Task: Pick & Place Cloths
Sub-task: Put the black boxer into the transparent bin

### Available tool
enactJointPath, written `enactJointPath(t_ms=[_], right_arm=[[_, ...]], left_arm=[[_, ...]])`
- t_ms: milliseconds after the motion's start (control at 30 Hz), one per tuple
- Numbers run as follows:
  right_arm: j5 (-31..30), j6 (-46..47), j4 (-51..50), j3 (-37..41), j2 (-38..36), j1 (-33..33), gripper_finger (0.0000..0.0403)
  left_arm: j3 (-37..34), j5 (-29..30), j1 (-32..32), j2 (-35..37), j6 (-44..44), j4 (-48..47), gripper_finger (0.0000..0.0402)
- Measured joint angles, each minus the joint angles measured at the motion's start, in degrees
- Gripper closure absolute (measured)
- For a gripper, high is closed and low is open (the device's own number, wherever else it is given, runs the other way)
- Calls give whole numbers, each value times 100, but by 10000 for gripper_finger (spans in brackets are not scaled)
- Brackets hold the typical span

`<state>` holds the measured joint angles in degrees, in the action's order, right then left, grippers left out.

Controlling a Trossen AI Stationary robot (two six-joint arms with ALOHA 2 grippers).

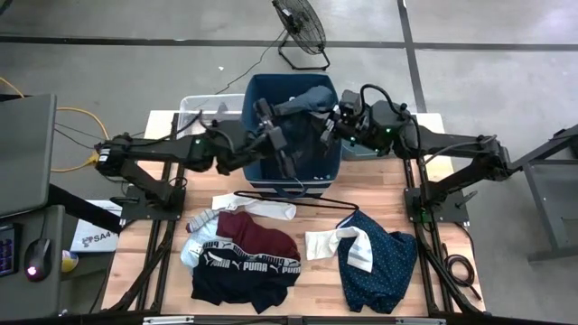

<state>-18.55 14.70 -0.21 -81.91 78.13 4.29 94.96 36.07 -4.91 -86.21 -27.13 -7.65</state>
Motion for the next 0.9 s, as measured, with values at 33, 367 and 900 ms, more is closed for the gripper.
enactJointPath(t_ms=[33,367,900], right_arm=[[53,-2,-31,8,0,0,398],[883,330,164,10,-12,-25,398],[1450,352,389,5,-144,-28,398]], left_arm=[[0,210,-3,-44,-12,4,25],[-2,1241,-5,-257,40,3,25],[-11,1198,1,-256,878,62,98]])
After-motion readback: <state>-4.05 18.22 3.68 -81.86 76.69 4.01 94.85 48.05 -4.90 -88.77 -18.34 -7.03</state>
